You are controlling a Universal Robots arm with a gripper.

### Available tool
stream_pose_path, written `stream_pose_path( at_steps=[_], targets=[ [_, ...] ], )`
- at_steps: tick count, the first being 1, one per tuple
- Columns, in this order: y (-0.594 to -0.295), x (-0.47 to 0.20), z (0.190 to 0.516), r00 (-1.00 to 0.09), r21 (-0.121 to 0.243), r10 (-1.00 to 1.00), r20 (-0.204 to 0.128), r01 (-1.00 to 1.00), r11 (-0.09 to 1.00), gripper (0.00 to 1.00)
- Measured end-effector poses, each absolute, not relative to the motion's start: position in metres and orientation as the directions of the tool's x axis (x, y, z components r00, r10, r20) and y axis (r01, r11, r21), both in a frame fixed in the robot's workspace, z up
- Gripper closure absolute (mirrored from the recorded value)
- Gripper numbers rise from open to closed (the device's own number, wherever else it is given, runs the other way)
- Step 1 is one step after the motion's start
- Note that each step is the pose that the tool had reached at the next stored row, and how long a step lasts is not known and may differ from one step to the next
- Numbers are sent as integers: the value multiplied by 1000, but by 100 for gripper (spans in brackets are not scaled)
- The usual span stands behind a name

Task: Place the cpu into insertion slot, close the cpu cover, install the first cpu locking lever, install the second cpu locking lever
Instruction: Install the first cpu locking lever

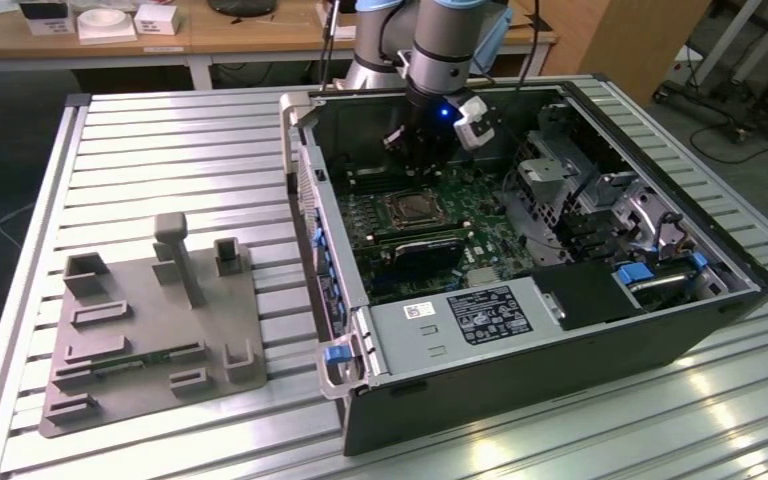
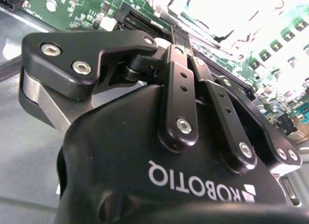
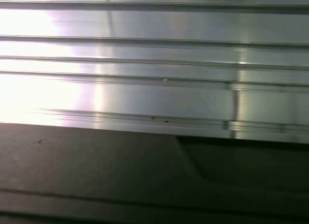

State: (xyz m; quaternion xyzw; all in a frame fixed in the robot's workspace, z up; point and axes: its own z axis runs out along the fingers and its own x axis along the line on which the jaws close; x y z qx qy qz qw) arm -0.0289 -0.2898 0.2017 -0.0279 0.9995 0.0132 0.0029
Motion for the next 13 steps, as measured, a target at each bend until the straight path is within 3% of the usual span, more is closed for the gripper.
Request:
stream_pose_path(
  at_steps=[13],
  targets=[
    [-288, -26, 200, -998, 33, -62, -7, -62, 998, 90]
  ],
)
